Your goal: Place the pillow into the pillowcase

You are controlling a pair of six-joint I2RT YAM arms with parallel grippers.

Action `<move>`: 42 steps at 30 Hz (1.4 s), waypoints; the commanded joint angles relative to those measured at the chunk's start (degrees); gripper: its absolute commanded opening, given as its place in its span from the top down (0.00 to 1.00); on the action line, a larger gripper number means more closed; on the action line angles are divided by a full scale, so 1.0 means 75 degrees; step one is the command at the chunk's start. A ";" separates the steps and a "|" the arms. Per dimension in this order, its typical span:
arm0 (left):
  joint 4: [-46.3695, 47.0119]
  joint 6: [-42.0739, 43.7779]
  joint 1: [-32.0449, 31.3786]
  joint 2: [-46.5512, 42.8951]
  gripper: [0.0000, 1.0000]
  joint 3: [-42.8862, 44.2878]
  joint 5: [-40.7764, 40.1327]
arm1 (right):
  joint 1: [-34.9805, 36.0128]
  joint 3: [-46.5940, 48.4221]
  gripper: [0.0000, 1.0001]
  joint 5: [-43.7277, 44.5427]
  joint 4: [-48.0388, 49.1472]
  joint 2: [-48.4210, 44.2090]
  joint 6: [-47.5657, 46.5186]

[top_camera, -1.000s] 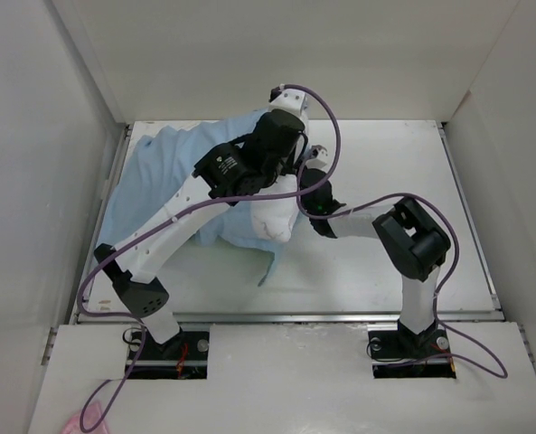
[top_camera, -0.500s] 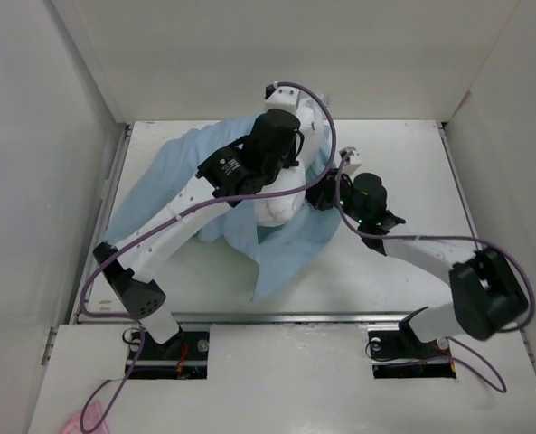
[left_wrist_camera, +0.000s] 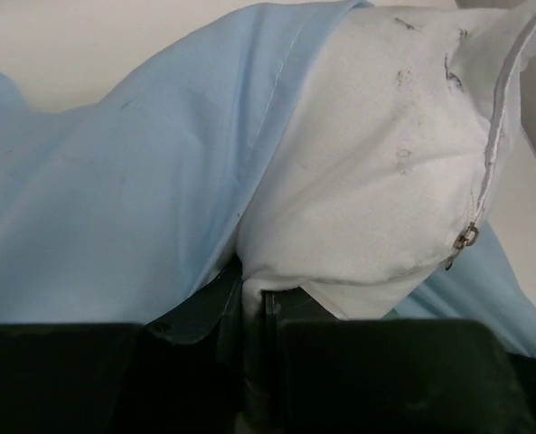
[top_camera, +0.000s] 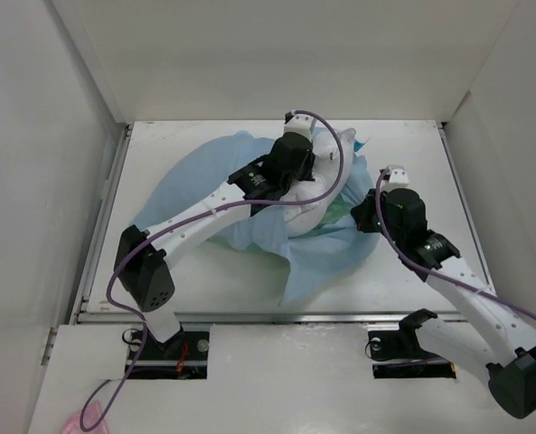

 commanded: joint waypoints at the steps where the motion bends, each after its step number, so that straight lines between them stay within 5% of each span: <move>1: -0.0809 0.0241 0.1155 -0.0101 1.00 -0.1045 -0.1780 | -0.0366 0.0851 1.00 0.1470 -0.0609 0.0011 -0.0265; 15: -0.0247 0.0169 0.1766 -0.0021 1.00 -0.1693 -0.2135 | -0.0555 0.1344 1.00 0.1190 -0.1405 0.0496 -0.0463; 21: 0.0503 0.0461 0.1591 0.0050 1.00 -0.2125 -0.1012 | -0.0625 0.2654 1.00 0.1762 -0.2143 0.0692 -0.0628; 30: 0.1981 0.0921 -0.0226 -0.0946 1.00 -0.3919 0.2386 | -0.0906 0.4999 1.00 0.1798 -0.1476 0.2803 0.0122; 31: 0.1981 0.0838 -0.0226 -0.0946 0.95 -0.3919 0.2702 | -0.0906 0.5081 1.00 0.1798 -0.1476 0.2873 0.0122; 33: 0.1877 0.0931 -0.0226 -0.1015 0.43 -0.3733 0.3350 | -0.0906 0.5082 1.00 0.1682 -0.1371 0.2944 0.0122; 35: 0.1876 0.1001 -0.0297 -0.1249 0.03 -0.3557 0.3350 | -0.0906 0.4849 1.00 0.1319 -0.1371 0.2944 0.0122; 42: 0.2344 0.1668 -0.0226 -0.1650 0.00 -0.2318 0.2274 | -0.0906 0.4320 1.00 0.0944 -0.1371 0.2511 0.0122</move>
